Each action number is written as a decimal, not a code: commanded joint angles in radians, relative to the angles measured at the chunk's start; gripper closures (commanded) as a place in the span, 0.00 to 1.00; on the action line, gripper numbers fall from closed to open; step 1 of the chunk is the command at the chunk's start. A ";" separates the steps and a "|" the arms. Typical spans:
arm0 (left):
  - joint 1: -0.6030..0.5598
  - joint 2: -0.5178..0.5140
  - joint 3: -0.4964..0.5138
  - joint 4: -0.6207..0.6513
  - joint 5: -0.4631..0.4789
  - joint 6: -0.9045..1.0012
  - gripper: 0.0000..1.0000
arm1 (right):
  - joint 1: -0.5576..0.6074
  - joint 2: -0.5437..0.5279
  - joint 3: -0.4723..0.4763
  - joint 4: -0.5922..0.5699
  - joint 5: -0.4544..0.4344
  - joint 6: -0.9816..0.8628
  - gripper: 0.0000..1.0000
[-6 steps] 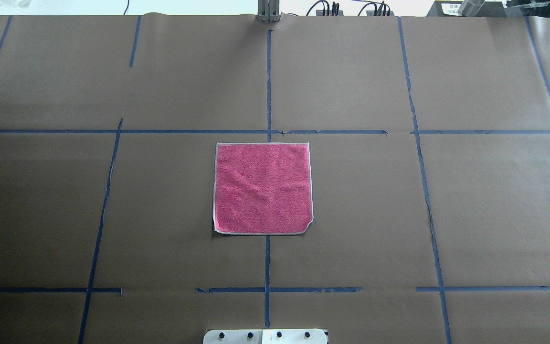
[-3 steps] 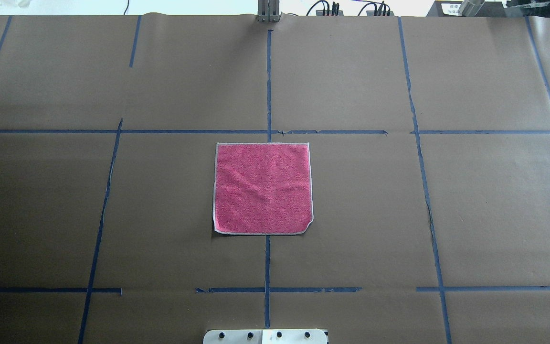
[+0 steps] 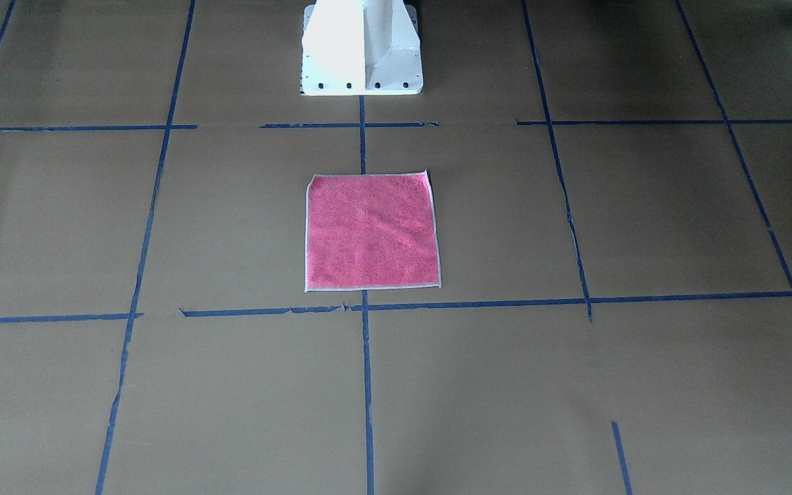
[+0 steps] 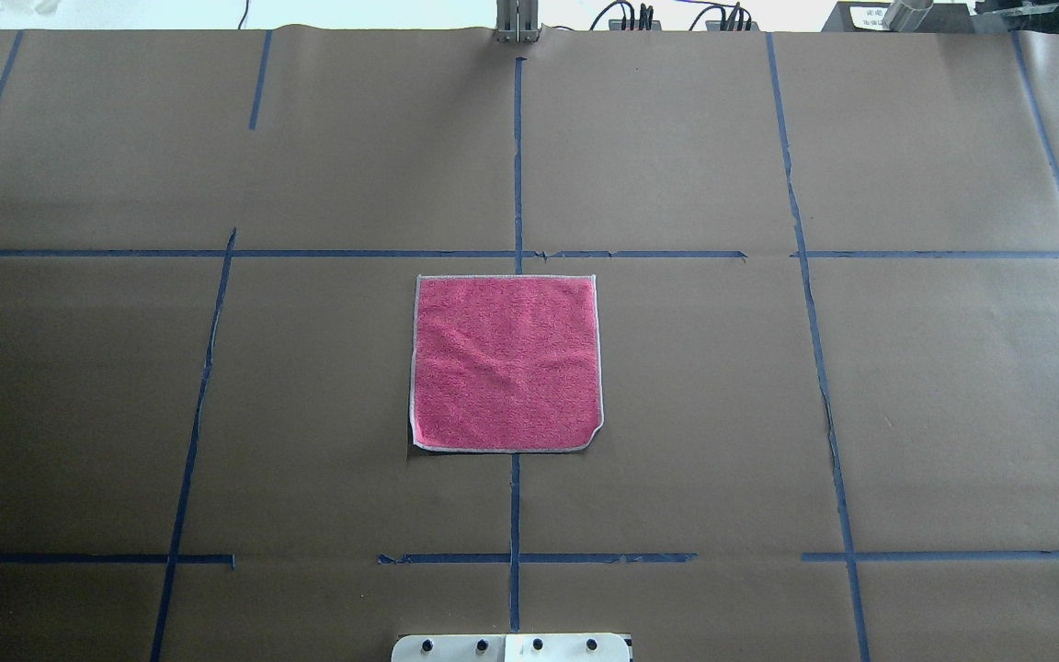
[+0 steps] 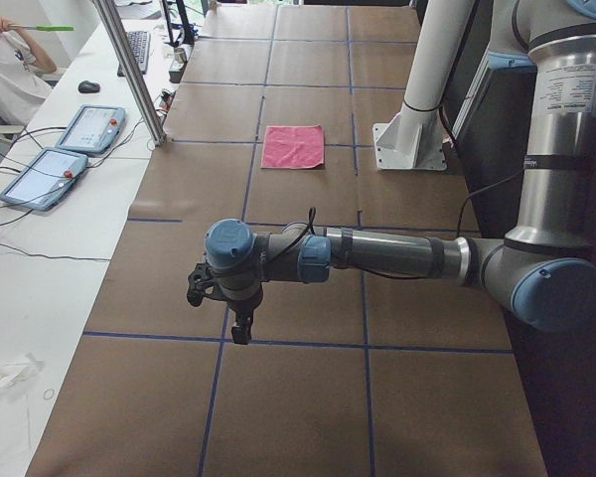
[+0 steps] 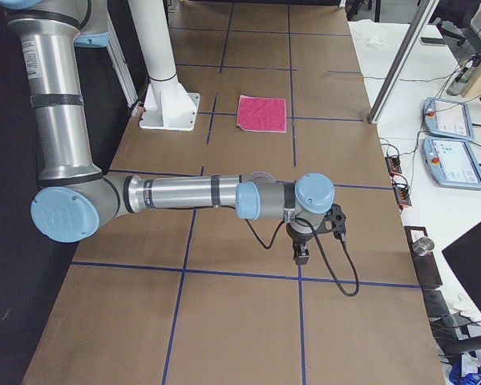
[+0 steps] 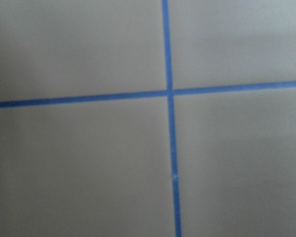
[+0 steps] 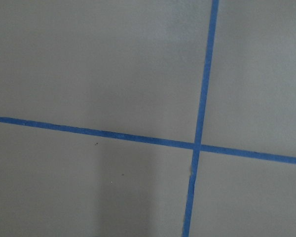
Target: Fold towel twice with both arms
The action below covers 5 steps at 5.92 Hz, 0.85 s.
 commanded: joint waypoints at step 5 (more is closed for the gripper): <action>0.606 -0.285 -0.223 -0.047 0.062 -1.088 0.00 | -0.209 0.129 0.094 0.009 0.063 0.432 0.00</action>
